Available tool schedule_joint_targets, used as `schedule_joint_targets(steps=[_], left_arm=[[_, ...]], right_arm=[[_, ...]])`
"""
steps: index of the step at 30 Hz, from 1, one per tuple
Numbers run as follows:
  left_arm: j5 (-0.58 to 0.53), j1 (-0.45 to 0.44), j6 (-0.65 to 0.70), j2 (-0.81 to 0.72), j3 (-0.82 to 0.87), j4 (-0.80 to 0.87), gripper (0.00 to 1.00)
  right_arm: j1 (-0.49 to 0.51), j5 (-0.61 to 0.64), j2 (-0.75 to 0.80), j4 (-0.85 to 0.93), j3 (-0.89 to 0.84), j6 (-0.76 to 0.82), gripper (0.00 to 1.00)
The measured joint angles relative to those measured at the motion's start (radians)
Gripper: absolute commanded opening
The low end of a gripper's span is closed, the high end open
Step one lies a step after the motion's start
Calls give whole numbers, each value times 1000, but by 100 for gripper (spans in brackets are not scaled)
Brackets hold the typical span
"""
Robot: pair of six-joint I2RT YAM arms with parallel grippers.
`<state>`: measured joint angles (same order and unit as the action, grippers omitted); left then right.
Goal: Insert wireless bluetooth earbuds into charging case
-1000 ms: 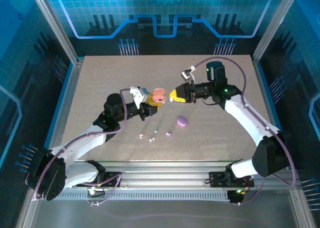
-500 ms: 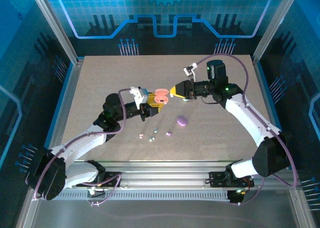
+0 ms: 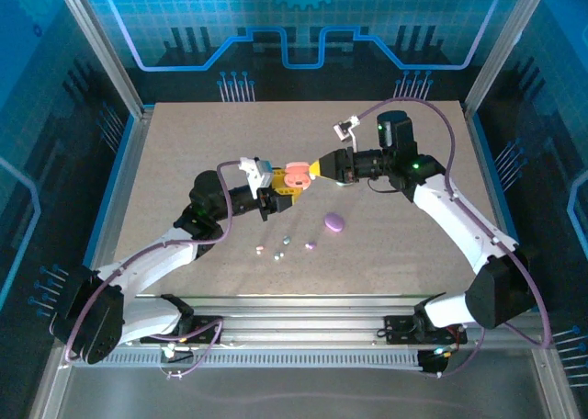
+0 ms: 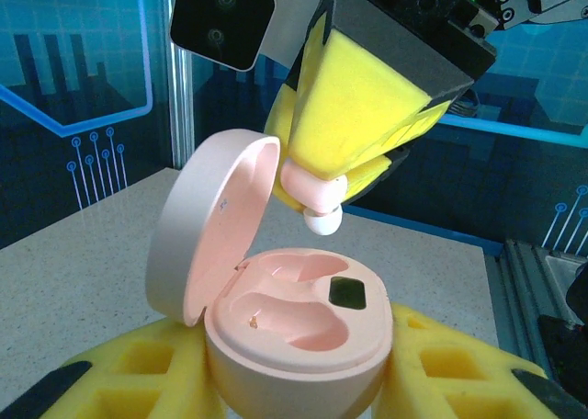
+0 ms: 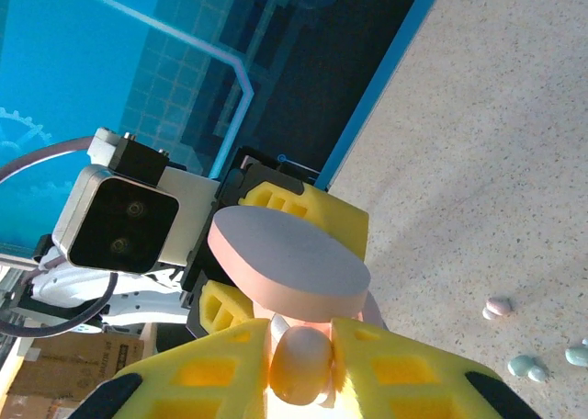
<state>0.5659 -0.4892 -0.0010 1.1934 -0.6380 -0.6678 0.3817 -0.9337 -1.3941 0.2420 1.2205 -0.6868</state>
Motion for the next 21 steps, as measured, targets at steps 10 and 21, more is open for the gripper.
schedule_joint_targets(steps=[10,21], left_arm=[[-1,0,1,0,-1,0,34],[-3,0,1,0,-1,-6,34]], right_arm=[[4,36,68,19,1,31,25],[39,36,69,37,2,54,25]])
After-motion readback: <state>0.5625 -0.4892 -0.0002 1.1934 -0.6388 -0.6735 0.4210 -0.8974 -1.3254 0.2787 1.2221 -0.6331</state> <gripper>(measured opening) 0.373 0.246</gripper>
